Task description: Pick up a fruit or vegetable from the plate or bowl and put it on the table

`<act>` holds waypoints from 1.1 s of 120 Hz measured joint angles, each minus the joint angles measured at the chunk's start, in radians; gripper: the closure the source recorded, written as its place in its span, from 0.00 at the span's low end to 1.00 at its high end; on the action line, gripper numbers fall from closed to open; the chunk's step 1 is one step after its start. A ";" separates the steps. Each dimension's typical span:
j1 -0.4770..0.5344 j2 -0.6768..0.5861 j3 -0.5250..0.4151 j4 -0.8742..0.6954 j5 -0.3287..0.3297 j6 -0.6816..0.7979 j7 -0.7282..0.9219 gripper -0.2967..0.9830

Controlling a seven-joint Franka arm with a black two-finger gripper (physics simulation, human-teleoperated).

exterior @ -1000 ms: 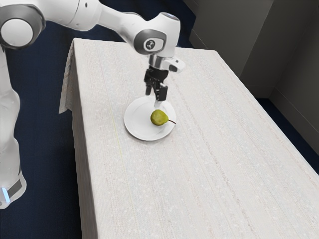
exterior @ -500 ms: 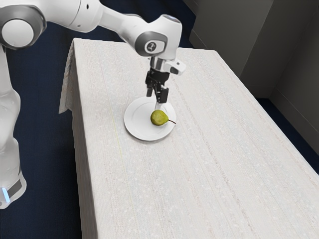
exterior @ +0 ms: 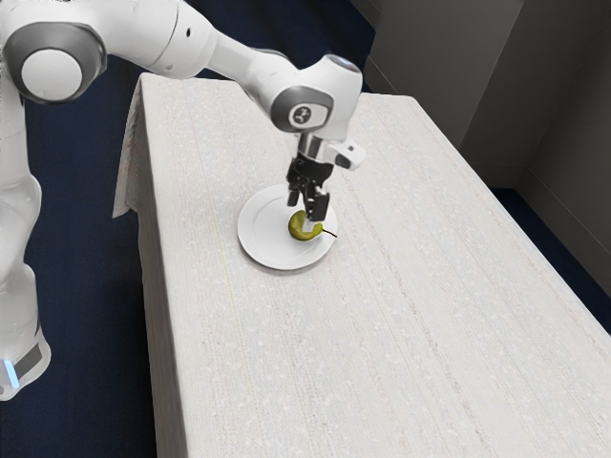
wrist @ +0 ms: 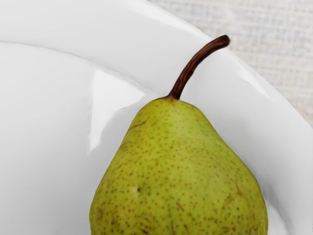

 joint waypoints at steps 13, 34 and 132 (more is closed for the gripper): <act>-0.001 0.017 -0.002 0.000 -0.004 0.007 0.000 0.23; 0.015 0.027 -0.002 0.000 -0.014 0.022 0.000 0.32; -0.025 0.290 -0.042 0.538 -0.004 0.026 0.066 0.48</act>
